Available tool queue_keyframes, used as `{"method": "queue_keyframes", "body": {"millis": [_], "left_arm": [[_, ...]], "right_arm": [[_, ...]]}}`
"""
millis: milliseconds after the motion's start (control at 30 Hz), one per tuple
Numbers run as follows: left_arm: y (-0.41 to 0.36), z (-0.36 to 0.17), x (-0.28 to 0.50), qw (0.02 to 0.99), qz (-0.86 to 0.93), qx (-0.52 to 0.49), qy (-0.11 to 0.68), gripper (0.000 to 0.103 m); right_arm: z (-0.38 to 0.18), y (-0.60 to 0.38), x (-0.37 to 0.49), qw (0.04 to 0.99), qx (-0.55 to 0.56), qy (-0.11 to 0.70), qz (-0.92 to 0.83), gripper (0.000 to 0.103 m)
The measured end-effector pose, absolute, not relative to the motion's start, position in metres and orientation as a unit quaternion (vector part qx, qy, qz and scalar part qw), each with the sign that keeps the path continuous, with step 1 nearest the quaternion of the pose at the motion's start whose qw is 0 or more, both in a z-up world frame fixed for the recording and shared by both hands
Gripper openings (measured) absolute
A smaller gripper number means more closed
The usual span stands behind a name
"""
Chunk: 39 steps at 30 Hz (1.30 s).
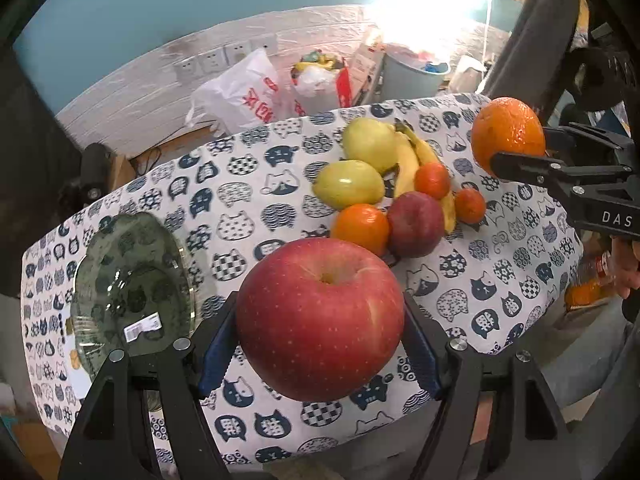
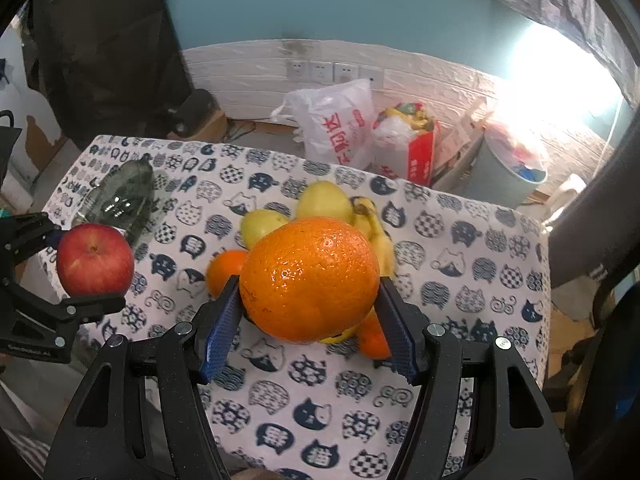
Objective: Organize fruits
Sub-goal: 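Carry the red apple and large orange with both grippers over the green glass plate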
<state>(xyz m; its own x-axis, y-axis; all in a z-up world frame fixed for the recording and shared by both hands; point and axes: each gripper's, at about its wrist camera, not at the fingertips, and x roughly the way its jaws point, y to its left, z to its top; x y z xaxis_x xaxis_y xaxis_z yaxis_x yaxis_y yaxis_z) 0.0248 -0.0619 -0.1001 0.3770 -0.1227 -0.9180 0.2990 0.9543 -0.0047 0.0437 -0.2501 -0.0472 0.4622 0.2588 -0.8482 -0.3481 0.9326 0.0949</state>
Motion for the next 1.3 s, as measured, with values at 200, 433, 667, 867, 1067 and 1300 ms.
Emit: {"method": "queue_keyframes", "body": {"millis": [200, 433, 667, 867, 1067, 1300], "left_arm": [[-0.037, -0.097, 0.023, 0.833, -0.11, 0.069, 0.538, 0.076], [-0.005, -0.097, 0.024, 0.837, -0.088, 0.046, 0.539, 0.076], [0.027, -0.102, 0.024, 0.838, -0.067, 0.027, 0.54, 0.076], [0.061, -0.109, 0.024, 0.838, -0.042, 0.009, 0.543, 0.076], [0.099, -0.124, 0.021, 0.834, -0.016, -0.009, 0.551, 0.076], [0.135, -0.14, 0.019, 0.828, 0.006, -0.033, 0.559, 0.076]], "right_arm": [[-0.041, -0.219, 0.049, 0.852, -0.054, 0.481, 0.199, 0.066], [-0.039, -0.176, 0.057, 0.844, -0.064, 0.482, 0.228, 0.066], [-0.044, -0.131, 0.065, 0.831, -0.072, 0.49, 0.255, 0.066], [-0.048, -0.094, 0.073, 0.821, -0.078, 0.495, 0.273, 0.066], [-0.059, -0.057, 0.083, 0.808, -0.087, 0.504, 0.293, 0.066], [-0.075, -0.016, 0.089, 0.792, -0.105, 0.513, 0.314, 0.066]]}}
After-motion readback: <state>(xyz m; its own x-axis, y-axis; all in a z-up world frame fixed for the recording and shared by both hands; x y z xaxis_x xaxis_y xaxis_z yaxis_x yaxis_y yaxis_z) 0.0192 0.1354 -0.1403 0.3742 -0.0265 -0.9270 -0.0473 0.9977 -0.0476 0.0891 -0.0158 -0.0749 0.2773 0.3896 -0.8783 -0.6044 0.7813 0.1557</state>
